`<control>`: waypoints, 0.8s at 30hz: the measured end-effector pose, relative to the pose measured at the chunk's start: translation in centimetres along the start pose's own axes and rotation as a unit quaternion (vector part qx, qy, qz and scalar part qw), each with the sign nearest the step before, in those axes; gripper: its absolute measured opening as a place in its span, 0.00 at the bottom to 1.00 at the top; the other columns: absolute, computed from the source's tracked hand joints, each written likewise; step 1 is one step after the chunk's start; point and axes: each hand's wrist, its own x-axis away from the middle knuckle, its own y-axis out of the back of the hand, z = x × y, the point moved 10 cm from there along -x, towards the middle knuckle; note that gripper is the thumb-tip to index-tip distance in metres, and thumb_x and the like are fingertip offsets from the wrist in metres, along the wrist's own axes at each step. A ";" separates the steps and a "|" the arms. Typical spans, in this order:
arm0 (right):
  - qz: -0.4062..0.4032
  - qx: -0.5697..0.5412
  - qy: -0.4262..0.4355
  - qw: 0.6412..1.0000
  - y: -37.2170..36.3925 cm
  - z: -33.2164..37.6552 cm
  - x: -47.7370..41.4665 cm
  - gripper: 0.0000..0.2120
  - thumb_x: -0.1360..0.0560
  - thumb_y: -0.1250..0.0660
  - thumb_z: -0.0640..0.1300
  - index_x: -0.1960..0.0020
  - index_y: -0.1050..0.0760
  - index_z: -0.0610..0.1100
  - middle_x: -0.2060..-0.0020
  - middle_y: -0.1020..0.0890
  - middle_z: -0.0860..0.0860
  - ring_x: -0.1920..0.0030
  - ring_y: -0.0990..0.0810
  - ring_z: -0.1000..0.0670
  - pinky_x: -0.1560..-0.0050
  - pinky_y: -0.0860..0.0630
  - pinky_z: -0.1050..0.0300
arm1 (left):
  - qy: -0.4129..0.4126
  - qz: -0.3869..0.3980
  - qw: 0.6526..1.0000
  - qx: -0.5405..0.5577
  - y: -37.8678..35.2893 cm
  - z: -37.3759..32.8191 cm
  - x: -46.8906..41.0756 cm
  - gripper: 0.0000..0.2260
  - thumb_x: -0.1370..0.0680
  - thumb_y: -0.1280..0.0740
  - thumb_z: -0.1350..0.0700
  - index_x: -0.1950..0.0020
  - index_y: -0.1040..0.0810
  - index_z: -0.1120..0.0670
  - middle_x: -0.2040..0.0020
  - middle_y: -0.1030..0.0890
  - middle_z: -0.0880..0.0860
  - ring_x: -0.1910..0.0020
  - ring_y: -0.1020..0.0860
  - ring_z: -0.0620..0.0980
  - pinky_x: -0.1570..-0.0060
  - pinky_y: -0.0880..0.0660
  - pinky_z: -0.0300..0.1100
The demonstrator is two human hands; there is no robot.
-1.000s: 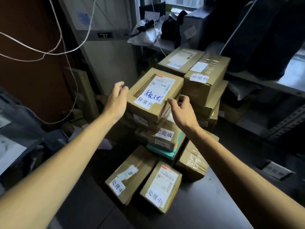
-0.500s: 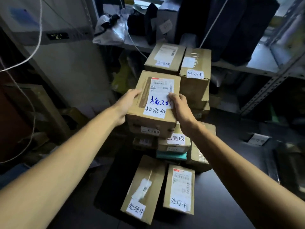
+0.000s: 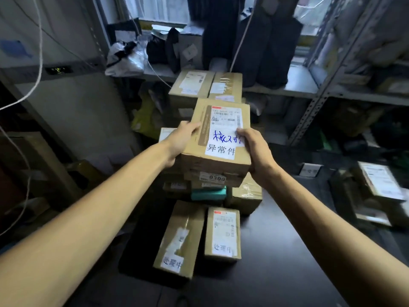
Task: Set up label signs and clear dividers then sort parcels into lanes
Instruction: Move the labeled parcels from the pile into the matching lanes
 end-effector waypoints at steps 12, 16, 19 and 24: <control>-0.166 0.101 0.046 0.980 23.9 1.2 12.6 0.22 0.24 0.32 0.48 0.32 0.29 0.44 0.43 0.17 0.49 0.49 0.15 0.50 0.45 0.19 0.49 | 0.066 0.126 0.990 0.016 -25.4 3.7 5.4 0.24 0.22 0.31 0.52 0.29 0.34 0.57 0.42 0.18 0.59 0.47 0.17 0.56 0.51 0.19 0.51; -0.164 0.182 0.045 0.968 29.5 1.7 14.8 0.13 0.22 0.34 0.46 0.38 0.28 0.50 0.44 0.18 0.52 0.48 0.15 0.50 0.42 0.20 0.45 | 0.130 0.209 0.969 -0.007 -33.5 5.4 6.8 0.21 0.24 0.31 0.53 0.32 0.27 0.56 0.48 0.15 0.56 0.54 0.15 0.52 0.57 0.20 0.45; -0.182 0.204 0.053 0.961 33.7 1.5 15.5 0.17 0.21 0.36 0.44 0.33 0.28 0.50 0.41 0.18 0.50 0.47 0.16 0.50 0.42 0.20 0.47 | 0.122 0.203 0.970 -0.053 -37.9 6.3 6.0 0.24 0.28 0.27 0.54 0.33 0.26 0.55 0.46 0.16 0.56 0.49 0.16 0.55 0.47 0.20 0.49; -0.211 0.179 0.055 0.959 40.1 0.7 15.2 0.13 0.20 0.38 0.43 0.36 0.27 0.53 0.45 0.17 0.53 0.52 0.15 0.55 0.53 0.18 0.59 | 0.107 0.202 0.971 -0.071 -44.4 6.7 3.5 0.30 0.30 0.25 0.53 0.31 0.31 0.55 0.44 0.17 0.56 0.49 0.16 0.56 0.44 0.21 0.57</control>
